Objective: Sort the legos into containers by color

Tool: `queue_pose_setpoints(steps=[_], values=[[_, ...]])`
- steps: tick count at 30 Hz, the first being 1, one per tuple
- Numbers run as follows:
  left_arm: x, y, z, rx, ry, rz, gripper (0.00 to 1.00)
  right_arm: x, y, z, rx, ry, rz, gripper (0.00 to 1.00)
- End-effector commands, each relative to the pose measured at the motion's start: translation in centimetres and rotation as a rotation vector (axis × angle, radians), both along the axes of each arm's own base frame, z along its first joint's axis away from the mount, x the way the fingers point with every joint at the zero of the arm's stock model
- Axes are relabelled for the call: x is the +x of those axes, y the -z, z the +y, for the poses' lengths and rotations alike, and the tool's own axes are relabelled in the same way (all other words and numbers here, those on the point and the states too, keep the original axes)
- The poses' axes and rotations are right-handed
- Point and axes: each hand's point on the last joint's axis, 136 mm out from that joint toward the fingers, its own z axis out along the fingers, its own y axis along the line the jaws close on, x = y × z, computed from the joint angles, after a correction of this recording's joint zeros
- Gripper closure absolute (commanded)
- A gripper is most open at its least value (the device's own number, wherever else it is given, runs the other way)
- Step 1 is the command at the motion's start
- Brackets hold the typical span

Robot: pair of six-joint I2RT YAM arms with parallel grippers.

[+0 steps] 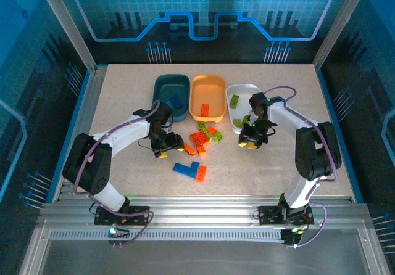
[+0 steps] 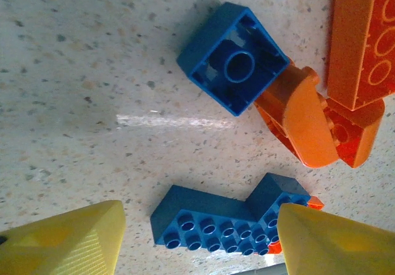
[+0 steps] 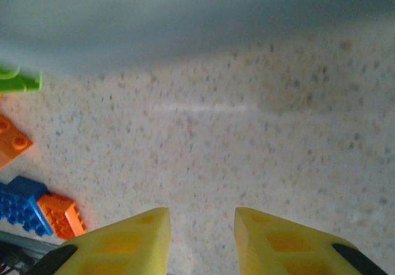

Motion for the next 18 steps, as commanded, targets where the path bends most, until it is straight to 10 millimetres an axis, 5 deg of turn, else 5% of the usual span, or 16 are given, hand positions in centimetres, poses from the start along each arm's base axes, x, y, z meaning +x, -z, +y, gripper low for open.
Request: queue_pose_setpoints(steps=[1, 18], values=[[-0.2, -0.2, -0.7, 0.011, 0.039, -0.008, 0.33, 3.2, 0.1, -0.6, 0.006, -0.006, -0.072, 0.67], [4.3, 1.4, -0.8, 0.127, 0.122, -0.039, 0.37, 6.9, 1.2, -0.7, 0.026, -0.007, -0.072, 0.67]])
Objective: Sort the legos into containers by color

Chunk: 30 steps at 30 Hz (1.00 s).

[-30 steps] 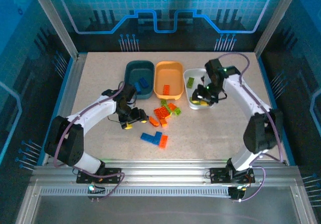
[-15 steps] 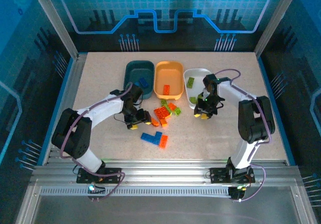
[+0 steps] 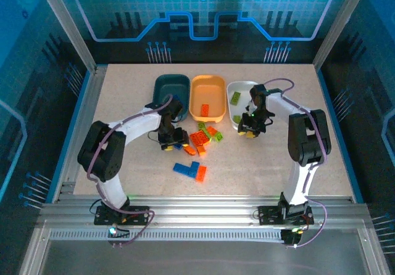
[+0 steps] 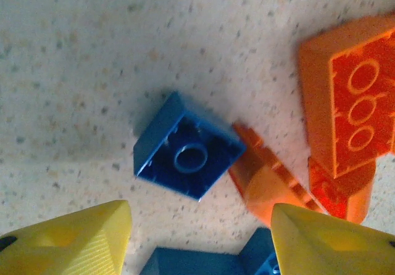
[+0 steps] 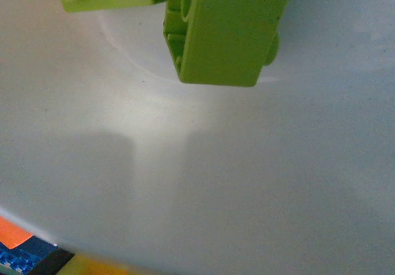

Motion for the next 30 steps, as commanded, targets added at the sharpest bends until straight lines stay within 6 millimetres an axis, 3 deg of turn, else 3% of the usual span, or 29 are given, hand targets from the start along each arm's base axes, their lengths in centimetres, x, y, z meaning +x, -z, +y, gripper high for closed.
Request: queue_pose_setpoints(steps=[1, 9, 17, 27, 30], values=[[0.5, -0.1, 0.3, 0.038, 0.046, 0.001, 0.37, 1.1, -0.3, -0.3, 0.013, 0.001, -0.012, 0.67], [1.2, 1.0, 0.3, 0.061, 0.063, 0.009, 0.37, 0.6, -1.3, -0.3, 0.021, -0.011, -0.03, 0.65], [2.5, 1.9, 1.6, 0.106, 0.004, 0.035, 0.37, -0.5, -1.8, 0.3, 0.033, -0.018, -0.026, 0.64], [1.1, 3.6, 2.8, 0.168, 0.008, 0.087, 0.38, -1.0, -2.1, 0.8, 0.035, -0.024, -0.026, 0.63], [1.1, 3.7, 3.1, 0.173, 0.008, 0.082, 0.42, -1.2, -2.1, 1.1, 0.033, -0.029, -0.026, 0.63]])
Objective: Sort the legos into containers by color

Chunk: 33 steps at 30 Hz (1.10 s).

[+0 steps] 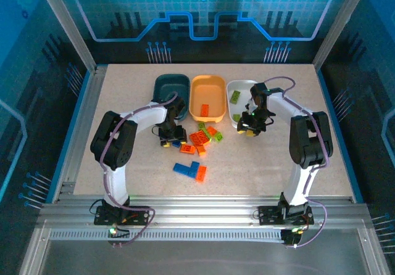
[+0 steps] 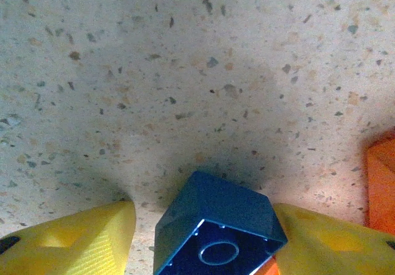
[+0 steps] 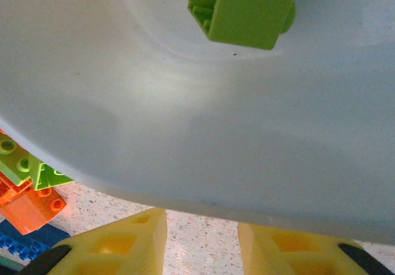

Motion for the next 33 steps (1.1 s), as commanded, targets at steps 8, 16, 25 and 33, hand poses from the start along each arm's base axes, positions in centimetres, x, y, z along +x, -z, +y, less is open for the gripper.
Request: queue_pose_setpoints(steps=[8, 16, 25, 33], values=[[-0.7, 0.8, 1.6, 0.054, 0.023, 0.031, 0.58, -1.2, -1.3, 1.6, 0.014, -0.023, -0.004, 0.63], [-1.4, -0.4, 2.1, 0.043, 0.02, 0.018, 0.65, -1.3, -2.3, 1.9, 0.018, -0.026, -0.027, 0.63], [-2.0, -5.2, 2.8, 0.023, -0.016, -0.047, 0.65, -1.0, -4.5, 2.3, 0.045, -0.034, -0.076, 0.63], [4.2, -13.0, 5.0, -0.042, -0.12, -0.238, 0.64, -1.5, -7.1, 2.8, 0.094, -0.048, -0.139, 0.62]])
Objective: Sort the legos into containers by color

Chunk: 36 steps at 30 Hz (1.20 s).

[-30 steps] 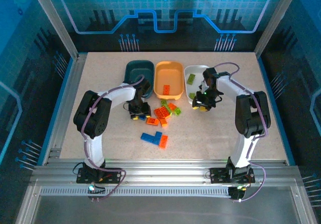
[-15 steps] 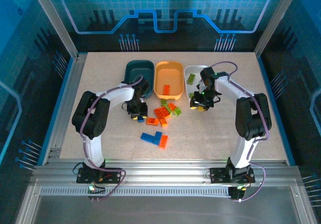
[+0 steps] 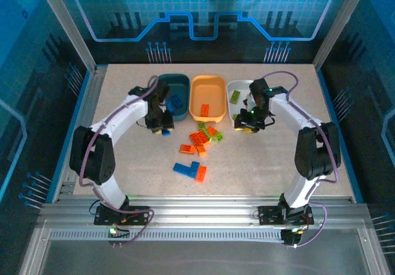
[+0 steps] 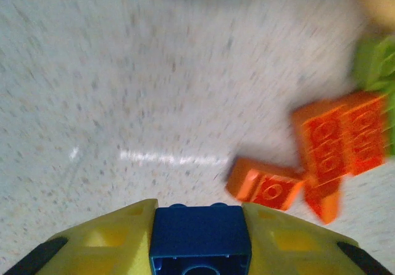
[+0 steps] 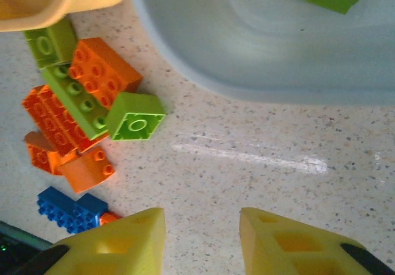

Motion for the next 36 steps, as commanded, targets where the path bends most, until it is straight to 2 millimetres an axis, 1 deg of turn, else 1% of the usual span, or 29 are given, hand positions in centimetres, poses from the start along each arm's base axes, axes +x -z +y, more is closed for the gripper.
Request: queue_pose_setpoints(steps=[1, 4, 6, 7, 10, 12, 14, 17, 20, 21, 23, 25, 27, 31, 34, 36], values=[[3.2, -2.9, 1.5, -0.006, -0.045, -0.057, 0.64, -0.8, -2.2, 0.8, 0.045, -0.02, -0.034, 0.62], [6.9, -3.4, 1.6, 0.009, -0.037, -0.083, 0.64, -1.0, -2.5, 0.8, 0.051, -0.025, -0.051, 0.62], [9.2, -3.1, 1.4, 0.02, -0.03, -0.088, 0.64, -1.1, -2.8, 0.8, 0.051, -0.03, -0.058, 0.62], [10.4, -2.7, 1.4, 0.027, -0.032, -0.083, 0.64, -1.1, -3.1, 0.7, 0.052, -0.031, -0.067, 0.62], [12.9, -1.2, 1.4, 0.033, -0.042, -0.061, 0.64, -1.2, -4.2, 0.5, 0.049, -0.028, -0.102, 0.61], [14.0, -0.3, 1.5, 0.034, -0.045, -0.05, 0.64, -1.2, -4.7, 0.0, 0.035, -0.025, -0.12, 0.6], [14.7, 0.6, 1.6, 0.036, -0.05, -0.035, 0.64, -1.3, -4.8, -0.4, 0.016, -0.021, -0.121, 0.59], [15.5, 1.7, 1.7, 0.032, -0.05, -0.019, 0.64, -1.5, -4.6, -0.4, 0.019, -0.017, -0.1, 0.58], [15.8, 2.7, 1.4, 0.025, -0.046, 0.001, 0.63, -1.6, -4.2, 0.6, 0.023, -0.041, -0.077, 0.57], [15.7, 3.0, 1.3, 0.022, -0.045, 0.013, 0.63, -1.6, -4.1, 1.1, 0.019, -0.055, -0.068, 0.57], [15.6, 3.4, 1.1, 0.014, -0.044, 0.031, 0.6, -1.7, -4.1, 2.3, 0.02, -0.085, -0.056, 0.56], [15.5, 3.5, 1.1, 0.009, -0.046, 0.036, 0.57, -1.9, -4.2, 4.0, 0.035, -0.128, -0.053, 0.54], [15.5, 3.5, 1.0, 0.007, -0.046, 0.035, 0.53, -2.4, -3.9, 6.0, 0.04, -0.191, -0.055, 0.52], [15.6, 2.5, 0.5, -0.016, -0.047, 0.017, 0.45, -4.4, -1.9, 9.1, 0.009, -0.311, -0.031, 0.5], [15.0, 0.3, -0.3, -0.029, -0.027, -0.026, 0.4, -5.9, -0.6, 11.0, -0.017, -0.372, -0.011, 0.49], [14.1, -1.3, -0.5, -0.028, -0.015, -0.06, 0.36, -6.7, 0.1, 12.1, -0.031, -0.41, -0.004, 0.47]])
